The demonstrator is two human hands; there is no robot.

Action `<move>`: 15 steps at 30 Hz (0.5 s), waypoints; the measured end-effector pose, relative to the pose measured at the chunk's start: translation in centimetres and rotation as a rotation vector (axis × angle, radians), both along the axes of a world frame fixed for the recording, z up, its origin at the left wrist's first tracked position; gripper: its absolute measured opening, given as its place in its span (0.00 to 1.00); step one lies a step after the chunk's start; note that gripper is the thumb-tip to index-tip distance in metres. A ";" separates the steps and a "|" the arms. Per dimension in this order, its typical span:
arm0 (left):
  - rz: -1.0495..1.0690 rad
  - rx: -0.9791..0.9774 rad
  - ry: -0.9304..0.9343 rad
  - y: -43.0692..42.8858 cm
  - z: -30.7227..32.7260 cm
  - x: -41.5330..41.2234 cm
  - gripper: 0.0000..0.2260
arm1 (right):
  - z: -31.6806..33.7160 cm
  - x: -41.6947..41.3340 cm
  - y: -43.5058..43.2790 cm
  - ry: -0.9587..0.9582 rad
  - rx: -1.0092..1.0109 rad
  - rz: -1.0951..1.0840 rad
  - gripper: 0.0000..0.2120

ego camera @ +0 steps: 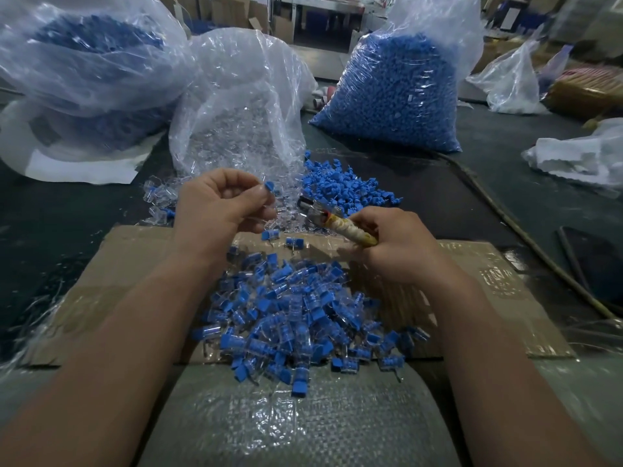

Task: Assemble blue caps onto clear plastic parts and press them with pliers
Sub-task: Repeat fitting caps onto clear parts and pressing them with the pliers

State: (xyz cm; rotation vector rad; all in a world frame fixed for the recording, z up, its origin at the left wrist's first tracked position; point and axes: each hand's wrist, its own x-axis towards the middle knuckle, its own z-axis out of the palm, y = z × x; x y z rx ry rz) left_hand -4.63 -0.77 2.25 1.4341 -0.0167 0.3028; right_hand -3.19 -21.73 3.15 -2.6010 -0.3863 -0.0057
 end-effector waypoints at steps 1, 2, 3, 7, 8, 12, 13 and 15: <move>-0.012 -0.001 0.008 0.2 0.1 -0.1 0.05 | 0.1 0.0 -0.3 0.031 -0.009 -0.006 0.12; -0.039 0.009 0.024 0.3 0.2 -0.3 0.05 | 0.2 0.1 -0.5 0.055 -0.016 -0.010 0.13; -0.084 0.033 0.042 0.3 0.3 -0.4 0.05 | 0.3 0.1 -0.7 0.077 -0.018 -0.014 0.13; -0.319 0.194 0.115 -0.1 0.8 -1.0 0.02 | 0.7 0.1 -1.1 0.168 0.007 -0.014 0.15; -0.368 0.216 0.128 -0.2 0.9 -1.1 0.03 | 0.6 0.1 -1.1 0.184 0.004 -0.018 0.16; -0.513 0.256 0.143 -0.3 1.2 -1.2 0.06 | 0.2 0.2 -1.1 0.204 -0.019 -0.033 0.21; -0.549 0.273 0.134 -0.2 1.2 -1.2 0.07 | 0.1 0.2 -1.0 0.201 -0.026 -0.034 0.22; -0.621 0.326 0.113 -0.1 1.1 -1.4 0.08 | 0.0 0.2 -0.9 0.201 -0.042 -0.039 0.23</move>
